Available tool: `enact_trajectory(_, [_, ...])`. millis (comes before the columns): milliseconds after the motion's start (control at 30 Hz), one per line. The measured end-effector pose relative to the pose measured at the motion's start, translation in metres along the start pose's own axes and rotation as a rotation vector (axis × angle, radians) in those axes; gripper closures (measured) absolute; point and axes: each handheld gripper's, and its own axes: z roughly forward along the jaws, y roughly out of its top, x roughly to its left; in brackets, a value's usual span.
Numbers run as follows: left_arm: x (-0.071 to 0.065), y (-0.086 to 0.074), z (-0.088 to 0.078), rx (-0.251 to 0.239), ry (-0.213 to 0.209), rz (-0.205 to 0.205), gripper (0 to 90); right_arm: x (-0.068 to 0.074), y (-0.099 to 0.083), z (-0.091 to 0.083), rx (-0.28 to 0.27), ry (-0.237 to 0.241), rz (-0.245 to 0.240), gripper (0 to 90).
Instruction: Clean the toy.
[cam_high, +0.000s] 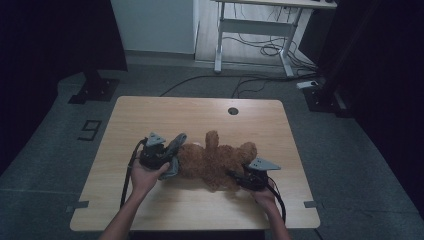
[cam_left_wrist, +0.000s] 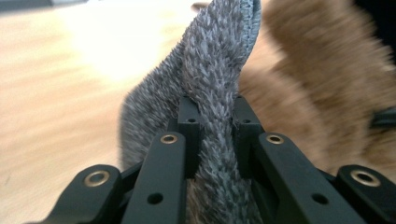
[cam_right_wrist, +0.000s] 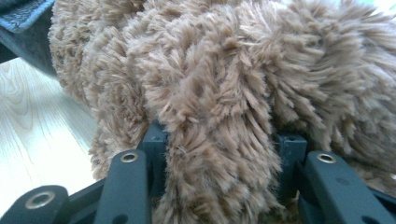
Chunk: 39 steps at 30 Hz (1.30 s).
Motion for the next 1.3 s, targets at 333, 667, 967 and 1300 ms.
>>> enact_trajectory(333, [-0.101, 0.052, 0.03, -0.044, -0.157, 0.18, 78.1, 0.001, 0.0, 0.0, -0.001, 0.0, 0.004, 52.7])
enact_trajectory(667, [-0.15, 0.063, 0.128, 0.17, -0.11, 0.26, 77.8, 0.001, -0.001, 0.0, -0.001, -0.005, 0.003, 52.8])
enact_trajectory(967, [-0.125, 0.05, 0.113, 0.156, -0.075, 0.258, 77.9, 0.002, -0.001, 0.0, 0.0, -0.01, 0.004, 52.8])
enact_trajectory(1300, [-0.05, 0.021, 0.053, 0.063, -0.085, 0.119, 78.2, 0.001, 0.0, 0.002, -0.008, -0.014, 0.006, 52.9])
